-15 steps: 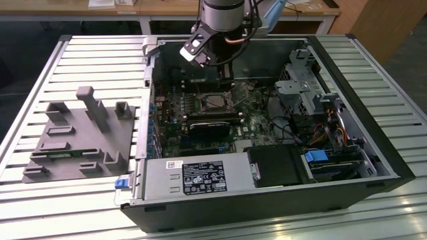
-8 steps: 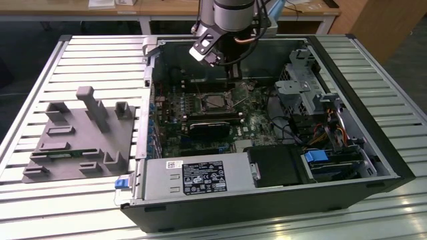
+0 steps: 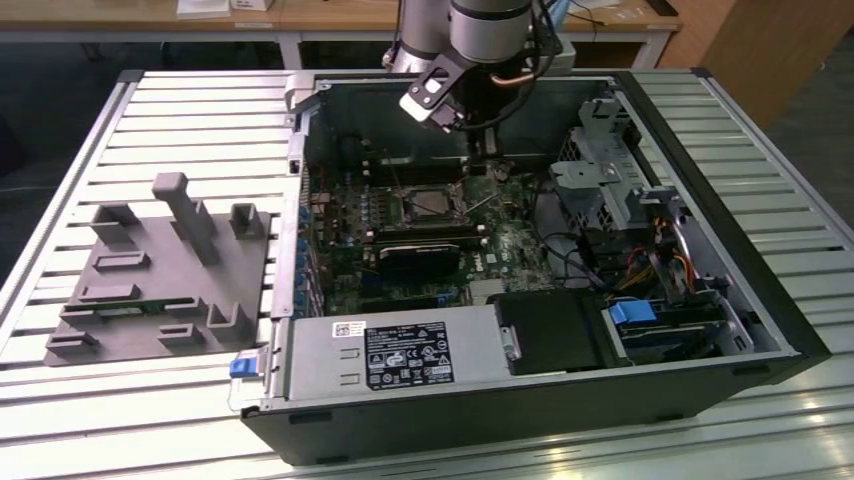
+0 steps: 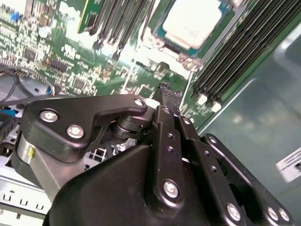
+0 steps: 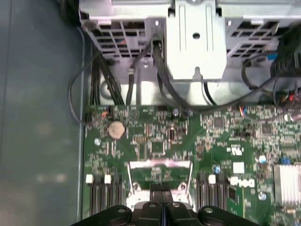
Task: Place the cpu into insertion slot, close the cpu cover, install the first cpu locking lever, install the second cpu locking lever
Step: 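Close the cpu cover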
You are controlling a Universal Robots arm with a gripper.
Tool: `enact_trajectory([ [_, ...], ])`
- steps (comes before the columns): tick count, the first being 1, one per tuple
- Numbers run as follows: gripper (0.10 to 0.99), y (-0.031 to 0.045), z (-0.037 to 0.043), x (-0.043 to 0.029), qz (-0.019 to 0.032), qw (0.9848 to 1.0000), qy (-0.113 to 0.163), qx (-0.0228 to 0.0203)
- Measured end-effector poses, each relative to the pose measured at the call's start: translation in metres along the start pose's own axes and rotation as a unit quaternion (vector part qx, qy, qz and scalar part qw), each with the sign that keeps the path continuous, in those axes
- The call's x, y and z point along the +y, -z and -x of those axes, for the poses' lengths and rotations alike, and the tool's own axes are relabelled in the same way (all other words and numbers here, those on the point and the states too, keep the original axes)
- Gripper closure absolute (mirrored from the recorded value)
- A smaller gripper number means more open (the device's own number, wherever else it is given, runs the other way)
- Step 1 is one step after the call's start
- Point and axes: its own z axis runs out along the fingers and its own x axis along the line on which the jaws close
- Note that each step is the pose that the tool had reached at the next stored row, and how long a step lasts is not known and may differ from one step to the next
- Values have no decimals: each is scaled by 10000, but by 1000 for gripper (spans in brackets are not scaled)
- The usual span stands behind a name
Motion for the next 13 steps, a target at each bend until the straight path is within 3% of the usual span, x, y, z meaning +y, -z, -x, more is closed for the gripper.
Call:
enact_trajectory([
  [13, 980, -33, -7, 351, -5, 10000, 0, 0],
])
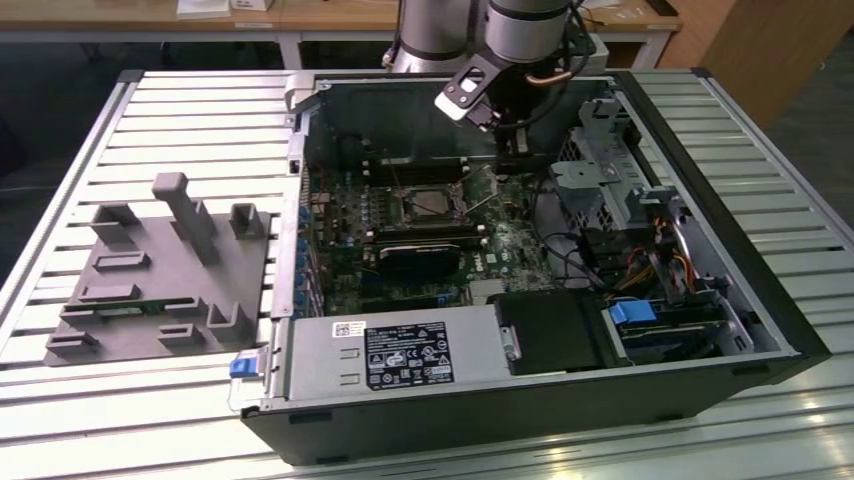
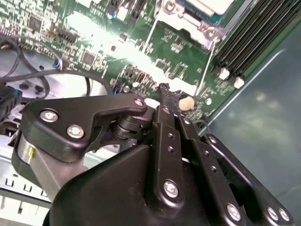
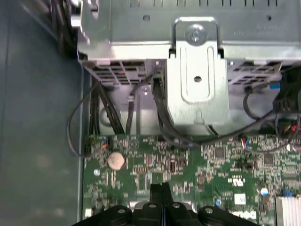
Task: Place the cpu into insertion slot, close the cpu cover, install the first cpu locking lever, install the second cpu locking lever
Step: 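Close the cpu cover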
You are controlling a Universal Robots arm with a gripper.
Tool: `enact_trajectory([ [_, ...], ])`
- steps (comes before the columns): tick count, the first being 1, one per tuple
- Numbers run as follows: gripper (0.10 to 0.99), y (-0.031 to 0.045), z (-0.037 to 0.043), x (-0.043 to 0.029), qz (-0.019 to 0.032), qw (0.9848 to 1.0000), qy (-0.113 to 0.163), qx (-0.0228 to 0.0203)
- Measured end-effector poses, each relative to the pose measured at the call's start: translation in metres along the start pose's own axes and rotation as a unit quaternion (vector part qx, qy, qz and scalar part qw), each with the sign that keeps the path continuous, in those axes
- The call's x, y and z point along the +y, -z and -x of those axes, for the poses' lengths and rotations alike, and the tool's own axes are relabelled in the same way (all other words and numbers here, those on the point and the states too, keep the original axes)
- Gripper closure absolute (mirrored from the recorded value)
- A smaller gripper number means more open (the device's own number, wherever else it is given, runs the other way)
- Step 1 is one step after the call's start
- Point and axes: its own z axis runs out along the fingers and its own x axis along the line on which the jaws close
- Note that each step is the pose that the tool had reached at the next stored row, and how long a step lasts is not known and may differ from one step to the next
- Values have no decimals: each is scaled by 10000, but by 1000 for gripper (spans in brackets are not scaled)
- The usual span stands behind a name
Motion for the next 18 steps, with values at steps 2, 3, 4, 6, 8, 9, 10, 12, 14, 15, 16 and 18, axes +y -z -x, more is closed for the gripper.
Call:
enact_trajectory([
  [2, 980, -2, 0, 22, -1, 10000, 0, -1],
  [3, 980, -2, -1, 31, -2, 10000, 0, -1],
  [4, 980, -4, -1, 40, -2, 10000, 0, 0],
  [6, 980, -6, -1, 62, -4, 10000, 0, 0],
  [8, 980, -9, -1, 80, -5, 10000, 0, 0],
  [9, 980, -12, -1, 82, -6, 10000, 0, -1],
  [10, 980, -15, -1, 83, -6, 10000, -1, 0],
  [12, 980, -29, -1, 86, -6, 10000, 0, -1],
  [14, 980, -48, -1, 90, -7, 10000, -1, -1],
  [15, 980, -56, -1, 93, -9, 10000, -1, -1],
  [16, 980, -64, -1, 97, -12, 10000, -1, -1],
  [18, 980, -80, 0, 106, -18, 10000, -1, -1],
])
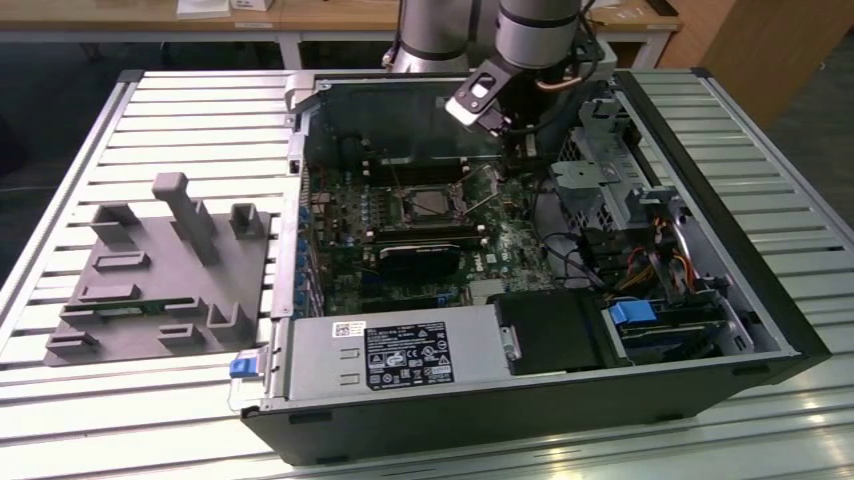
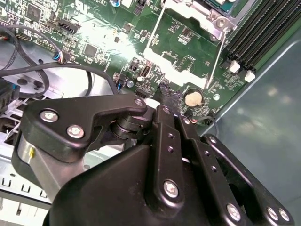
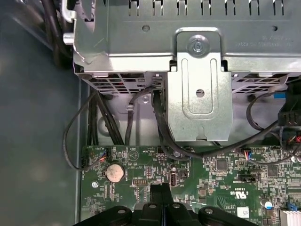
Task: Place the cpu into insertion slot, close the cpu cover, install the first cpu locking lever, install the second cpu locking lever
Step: 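Close the cpu cover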
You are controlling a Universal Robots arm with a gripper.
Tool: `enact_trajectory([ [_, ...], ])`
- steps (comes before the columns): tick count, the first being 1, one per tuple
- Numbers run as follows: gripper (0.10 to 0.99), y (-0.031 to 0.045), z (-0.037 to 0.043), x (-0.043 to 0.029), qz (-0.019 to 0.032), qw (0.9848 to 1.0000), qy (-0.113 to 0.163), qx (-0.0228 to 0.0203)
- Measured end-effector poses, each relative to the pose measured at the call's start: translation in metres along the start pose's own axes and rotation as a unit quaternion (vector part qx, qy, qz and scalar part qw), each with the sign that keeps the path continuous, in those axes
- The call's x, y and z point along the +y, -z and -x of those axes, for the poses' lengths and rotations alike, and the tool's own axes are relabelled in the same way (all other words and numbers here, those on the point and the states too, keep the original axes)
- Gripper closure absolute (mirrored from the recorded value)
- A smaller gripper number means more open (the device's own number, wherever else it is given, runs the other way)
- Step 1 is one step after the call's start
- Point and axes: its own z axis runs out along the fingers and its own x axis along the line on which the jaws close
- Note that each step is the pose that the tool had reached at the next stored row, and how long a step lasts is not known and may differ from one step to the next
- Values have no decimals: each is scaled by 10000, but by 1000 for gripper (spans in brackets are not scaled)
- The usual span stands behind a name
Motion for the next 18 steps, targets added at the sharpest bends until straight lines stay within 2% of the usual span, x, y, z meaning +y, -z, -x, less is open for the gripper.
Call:
enact_trajectory([
  [9, 980, -80, 1, 14, -58, 10000, -1, 0],
  [16, 980, -85, 2, 16, -70, 10000, -1, -1],
  [18, 980, -87, 2, 17, -103, 9999, -1, 0],
])
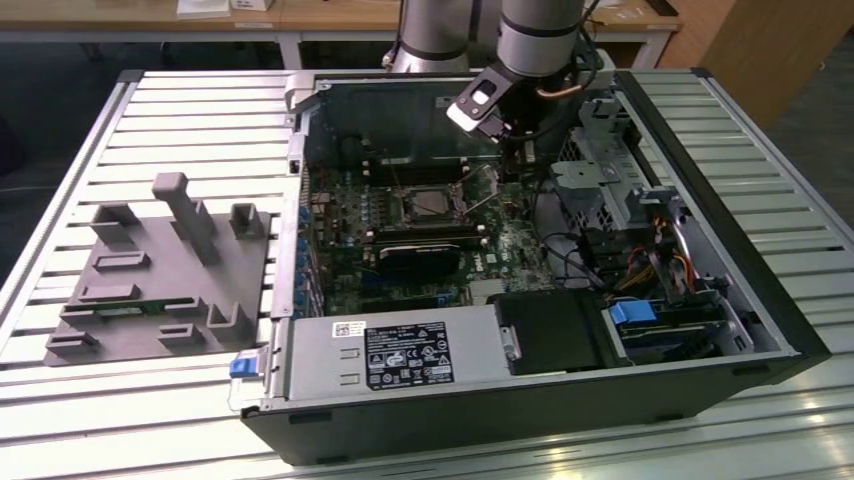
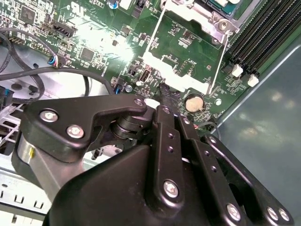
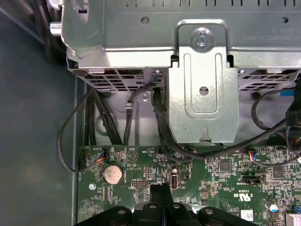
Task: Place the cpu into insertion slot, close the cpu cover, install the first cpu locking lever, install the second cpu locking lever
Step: 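Close the cpu cover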
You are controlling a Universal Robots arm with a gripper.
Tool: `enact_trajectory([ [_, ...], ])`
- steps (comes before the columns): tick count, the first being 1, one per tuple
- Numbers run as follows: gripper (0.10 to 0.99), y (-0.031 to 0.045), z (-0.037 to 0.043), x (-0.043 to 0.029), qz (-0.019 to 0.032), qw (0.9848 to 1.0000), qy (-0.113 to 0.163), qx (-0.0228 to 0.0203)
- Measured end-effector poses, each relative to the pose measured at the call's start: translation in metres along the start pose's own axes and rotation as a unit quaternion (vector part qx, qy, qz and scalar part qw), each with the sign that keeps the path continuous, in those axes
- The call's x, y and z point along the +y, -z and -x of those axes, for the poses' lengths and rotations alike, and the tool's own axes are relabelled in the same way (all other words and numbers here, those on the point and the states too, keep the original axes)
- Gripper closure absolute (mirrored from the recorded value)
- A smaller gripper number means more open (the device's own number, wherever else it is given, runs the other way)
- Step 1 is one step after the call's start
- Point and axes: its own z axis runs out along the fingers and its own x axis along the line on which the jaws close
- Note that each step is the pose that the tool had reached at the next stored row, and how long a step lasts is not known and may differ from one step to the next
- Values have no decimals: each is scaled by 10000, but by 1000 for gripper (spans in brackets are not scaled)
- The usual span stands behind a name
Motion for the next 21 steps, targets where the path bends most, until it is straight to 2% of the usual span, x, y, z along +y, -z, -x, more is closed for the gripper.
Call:
enact_trajectory([
  [3, 980, -1, 0, 6, -190, 9998, -6, -5],
  [4, 980, -1, 0, 8, -241, 9997, -7, -7],
  [5, 980, -1, 0, 8, -268, 9996, -7, -7],
  [13, 980, -1, 0, -9, -295, 9996, -8, -6],
  [16, 980, 5, 2, -88, -285, 9996, -8, -3],
  [21, 980, 17, 5, -263, -252, 9997, -8, 9],
])
